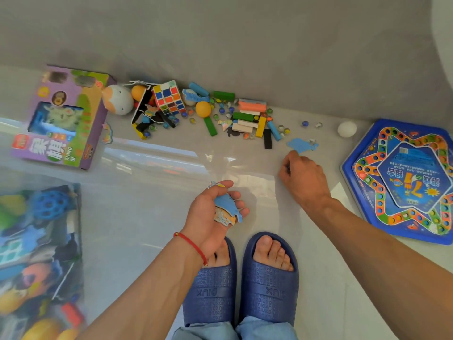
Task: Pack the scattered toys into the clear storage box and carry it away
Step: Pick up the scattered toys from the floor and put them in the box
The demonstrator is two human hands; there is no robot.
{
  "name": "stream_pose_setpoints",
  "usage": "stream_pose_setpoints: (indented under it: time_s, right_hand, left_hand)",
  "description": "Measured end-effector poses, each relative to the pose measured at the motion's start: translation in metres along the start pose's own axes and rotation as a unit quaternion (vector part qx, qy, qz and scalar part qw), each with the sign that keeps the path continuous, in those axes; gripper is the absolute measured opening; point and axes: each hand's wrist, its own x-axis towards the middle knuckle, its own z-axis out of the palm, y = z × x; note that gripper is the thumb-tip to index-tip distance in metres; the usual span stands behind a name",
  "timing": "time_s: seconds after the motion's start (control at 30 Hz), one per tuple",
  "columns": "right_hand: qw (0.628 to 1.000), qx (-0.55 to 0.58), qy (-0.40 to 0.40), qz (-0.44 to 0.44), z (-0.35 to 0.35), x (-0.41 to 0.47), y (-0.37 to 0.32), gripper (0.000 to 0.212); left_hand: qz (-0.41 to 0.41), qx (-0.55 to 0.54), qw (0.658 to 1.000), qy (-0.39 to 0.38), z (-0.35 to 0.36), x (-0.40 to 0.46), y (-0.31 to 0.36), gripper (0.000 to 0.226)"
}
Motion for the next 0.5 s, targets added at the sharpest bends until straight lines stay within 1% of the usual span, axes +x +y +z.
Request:
stream_pose_setpoints:
  time_s: [0.03, 0.07, 0.1, 0.13, 0.17, 0.2, 0.23, 0.27, 0.3, 0.33, 0.4, 0.5]
  right_hand:
    - [0.998, 0.044, -0.019, 0.034, -0.004, -0.009, -0.001, 0.013]
    - [0.988, 0.12, -0.045, 0.081, -0.011, -0.018, -0.005, 0.014]
    - [0.962, 0.22, -0.089, 0.137, -0.021, -0.029, -0.011, 0.015]
    - [0.913, 0.328, -0.148, 0.192, -0.034, -0.039, -0.019, 0.016]
    - [0.849, 0.423, -0.215, 0.235, -0.05, -0.048, -0.028, 0.019]
    - [0.785, 0.493, -0.276, 0.253, -0.07, -0.056, -0.04, 0.025]
    - [0.733, 0.542, -0.323, 0.253, -0.092, -0.063, -0.056, 0.029]
    - [0.699, 0.569, -0.36, 0.242, -0.116, -0.07, -0.078, 0.032]
    - [0.682, 0.579, -0.388, 0.222, -0.138, -0.077, -0.103, 0.031]
    - [0.679, 0.576, -0.413, 0.193, -0.16, -0.086, -0.131, 0.029]
    - [0.696, 0.541, -0.455, 0.126, -0.194, -0.107, -0.191, 0.024]
    - [0.732, 0.44, -0.52, 0.019, -0.223, -0.143, -0.28, 0.024]
  left_hand:
    - [-0.001, -0.006, 1.0, -0.002, -0.003, -0.011, 0.002, 0.019]
    - [-0.002, -0.014, 1.0, -0.006, -0.005, -0.024, 0.005, 0.019]
    - [-0.004, -0.026, 1.0, -0.013, -0.009, -0.039, 0.008, 0.019]
    - [-0.006, -0.043, 0.999, -0.021, -0.013, -0.055, 0.014, 0.019]
    - [-0.007, -0.064, 0.998, -0.028, -0.017, -0.074, 0.02, 0.02]
    - [-0.004, -0.088, 0.996, -0.033, -0.023, -0.095, 0.027, 0.022]
    - [0.004, -0.114, 0.993, -0.038, -0.031, -0.117, 0.035, 0.025]
    - [0.019, -0.141, 0.989, -0.047, -0.041, -0.139, 0.043, 0.028]
    - [0.038, -0.166, 0.984, -0.059, -0.053, -0.161, 0.05, 0.03]
    - [0.058, -0.185, 0.979, -0.071, -0.066, -0.184, 0.057, 0.032]
    - [0.103, -0.206, 0.97, -0.076, -0.097, -0.227, 0.069, 0.035]
    - [0.177, -0.225, 0.957, -0.036, -0.157, -0.287, 0.082, 0.04]
